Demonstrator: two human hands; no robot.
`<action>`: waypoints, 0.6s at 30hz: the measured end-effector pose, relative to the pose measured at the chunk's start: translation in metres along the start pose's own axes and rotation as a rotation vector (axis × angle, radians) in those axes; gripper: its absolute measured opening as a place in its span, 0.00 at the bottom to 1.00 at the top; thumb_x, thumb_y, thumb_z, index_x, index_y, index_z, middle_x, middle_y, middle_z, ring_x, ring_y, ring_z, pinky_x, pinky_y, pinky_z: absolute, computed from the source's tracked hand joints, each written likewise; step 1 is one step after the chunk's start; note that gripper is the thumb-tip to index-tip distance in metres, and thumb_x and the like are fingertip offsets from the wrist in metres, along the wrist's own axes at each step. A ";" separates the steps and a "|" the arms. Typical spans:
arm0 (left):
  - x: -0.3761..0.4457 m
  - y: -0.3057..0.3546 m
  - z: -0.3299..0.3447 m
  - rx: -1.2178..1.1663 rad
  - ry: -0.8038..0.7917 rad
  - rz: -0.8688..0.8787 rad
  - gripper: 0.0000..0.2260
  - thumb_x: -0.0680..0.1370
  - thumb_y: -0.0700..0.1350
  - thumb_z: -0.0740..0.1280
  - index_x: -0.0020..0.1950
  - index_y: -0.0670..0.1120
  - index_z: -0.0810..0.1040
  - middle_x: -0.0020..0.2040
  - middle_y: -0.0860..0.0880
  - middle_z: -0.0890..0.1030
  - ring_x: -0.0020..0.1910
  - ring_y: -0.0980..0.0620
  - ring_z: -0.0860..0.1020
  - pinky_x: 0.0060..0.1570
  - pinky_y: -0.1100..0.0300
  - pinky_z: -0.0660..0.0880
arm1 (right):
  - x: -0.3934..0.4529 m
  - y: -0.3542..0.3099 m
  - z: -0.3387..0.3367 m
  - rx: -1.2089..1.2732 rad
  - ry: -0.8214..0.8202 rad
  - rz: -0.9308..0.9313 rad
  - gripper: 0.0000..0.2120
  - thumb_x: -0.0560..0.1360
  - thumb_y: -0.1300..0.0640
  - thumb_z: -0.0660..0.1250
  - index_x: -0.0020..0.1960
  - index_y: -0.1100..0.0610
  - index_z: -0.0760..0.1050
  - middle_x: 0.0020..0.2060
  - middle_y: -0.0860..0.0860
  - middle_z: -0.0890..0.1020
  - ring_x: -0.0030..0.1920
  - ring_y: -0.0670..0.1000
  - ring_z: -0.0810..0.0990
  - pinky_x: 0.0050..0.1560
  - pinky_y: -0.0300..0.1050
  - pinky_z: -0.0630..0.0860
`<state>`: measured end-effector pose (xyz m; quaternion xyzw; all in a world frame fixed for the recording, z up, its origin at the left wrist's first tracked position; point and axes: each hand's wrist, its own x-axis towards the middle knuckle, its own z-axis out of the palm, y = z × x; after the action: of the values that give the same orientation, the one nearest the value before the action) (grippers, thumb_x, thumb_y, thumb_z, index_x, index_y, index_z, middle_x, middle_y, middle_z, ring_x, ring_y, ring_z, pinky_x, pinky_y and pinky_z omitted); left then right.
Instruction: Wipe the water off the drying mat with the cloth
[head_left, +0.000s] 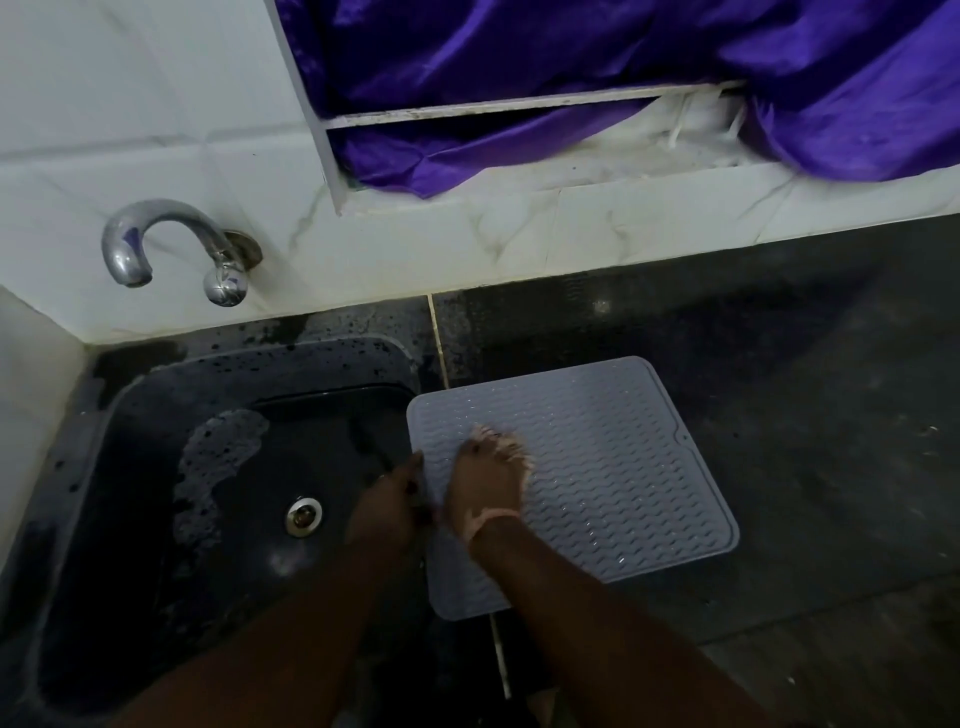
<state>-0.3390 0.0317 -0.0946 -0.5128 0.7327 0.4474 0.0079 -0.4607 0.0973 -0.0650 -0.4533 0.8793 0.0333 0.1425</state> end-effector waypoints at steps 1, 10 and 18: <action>-0.001 0.002 0.000 0.006 0.013 -0.004 0.30 0.76 0.44 0.72 0.77 0.55 0.66 0.67 0.51 0.77 0.62 0.50 0.77 0.60 0.57 0.78 | -0.006 -0.015 -0.001 0.042 -0.011 -0.098 0.20 0.79 0.52 0.63 0.67 0.62 0.72 0.62 0.63 0.76 0.64 0.64 0.75 0.64 0.61 0.72; 0.004 0.035 -0.016 0.316 0.023 0.063 0.42 0.69 0.53 0.78 0.79 0.56 0.62 0.78 0.46 0.62 0.73 0.41 0.67 0.70 0.43 0.70 | 0.053 0.143 -0.084 0.732 0.207 0.244 0.22 0.84 0.45 0.56 0.46 0.57 0.82 0.39 0.55 0.83 0.43 0.57 0.83 0.43 0.49 0.77; 0.000 0.048 -0.005 0.541 0.068 0.073 0.38 0.71 0.54 0.75 0.78 0.60 0.61 0.79 0.53 0.63 0.76 0.42 0.60 0.72 0.42 0.61 | 0.087 0.164 -0.032 0.028 0.148 0.519 0.18 0.76 0.51 0.57 0.62 0.57 0.75 0.56 0.58 0.80 0.58 0.60 0.76 0.61 0.61 0.73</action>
<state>-0.3736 0.0316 -0.0606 -0.4802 0.8433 0.2180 0.1036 -0.6480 0.1195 -0.0701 -0.2121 0.9744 0.0231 0.0707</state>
